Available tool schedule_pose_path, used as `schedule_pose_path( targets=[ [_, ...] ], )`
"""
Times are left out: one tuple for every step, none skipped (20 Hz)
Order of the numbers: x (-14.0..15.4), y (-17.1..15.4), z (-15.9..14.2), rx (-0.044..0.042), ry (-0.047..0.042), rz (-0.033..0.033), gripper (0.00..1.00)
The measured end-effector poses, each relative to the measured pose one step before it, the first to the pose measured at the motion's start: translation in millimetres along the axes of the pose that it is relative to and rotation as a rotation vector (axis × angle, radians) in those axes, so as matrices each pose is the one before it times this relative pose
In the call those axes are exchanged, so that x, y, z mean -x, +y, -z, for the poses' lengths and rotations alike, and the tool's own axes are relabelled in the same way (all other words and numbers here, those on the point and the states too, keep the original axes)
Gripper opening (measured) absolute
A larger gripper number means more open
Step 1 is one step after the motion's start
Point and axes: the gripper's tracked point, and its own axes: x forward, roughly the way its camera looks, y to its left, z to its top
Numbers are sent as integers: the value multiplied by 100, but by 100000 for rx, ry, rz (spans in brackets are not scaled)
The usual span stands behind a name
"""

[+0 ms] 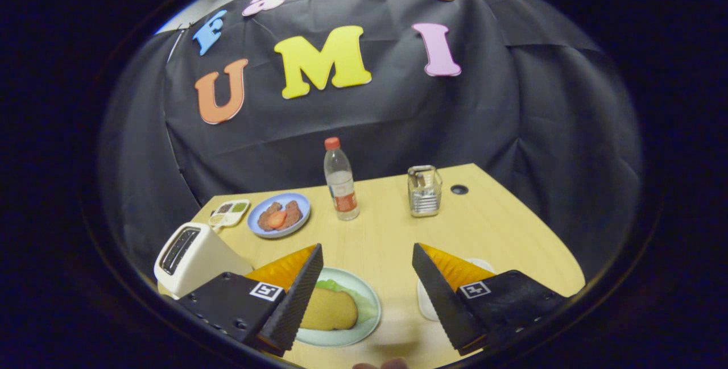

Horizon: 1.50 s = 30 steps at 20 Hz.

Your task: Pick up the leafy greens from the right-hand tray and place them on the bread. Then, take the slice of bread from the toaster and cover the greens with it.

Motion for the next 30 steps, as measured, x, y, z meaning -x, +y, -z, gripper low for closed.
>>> schedule_pose_path(
  targets=[
    [849,-860,-1727,2090,-3407,544,96],
    [1008,-793,-1822,1918,-2816,355,96],
    [1182,-562,-1735,1563,-2766,-180,96],
    [1270,-692,-2026,1621,-3316,460,97],
    [1335,-687,-1906,1474,-3587,167,96],
    [1293,-620,-2090,1935,-3647,364,96],
    [1173,-684,-1864,1939,-3817,589,96],
    [1049,-741,-1734,1105,-2871,778,96],
    [1116,-534,-1164,-210,-2255,197,96],
    [1089,-476,-1060,-1327,-997,309,96],
    [986,-338,-623,-1034,-649,144,96],
    [1000,-415,-679,43,-1116,594,96],
    [1085,-500,-693,347,-1853,538,96],
    [958,-221,-579,487,-2253,-485,96],
    [824,87,-247,1223,-1584,-725,96],
    [756,-400,131,1458,-535,661,96],
    [781,-463,5,549,-866,622,96],
    [788,-101,-151,-568,-743,186,96],
    [775,15,0,-914,-178,-190,96],
    [658,-5,75,-824,162,-97,96],
    [377,158,157,-875,-90,-1203,96],
    [211,130,179,-254,26,-914,96],
    [179,43,314,-521,600,-1386,96],
    [149,-61,106,-357,289,-538,96],
    [112,-327,2,-226,133,128,96],
    [86,-139,-194,-186,-445,-105,96],
    [87,-54,56,-130,-221,76,96],
    [-32,-144,-88,-82,-248,60,96],
    [122,-262,79,-71,123,349,96],
    [42,-283,-57,-452,-66,407,96]
  ],
)
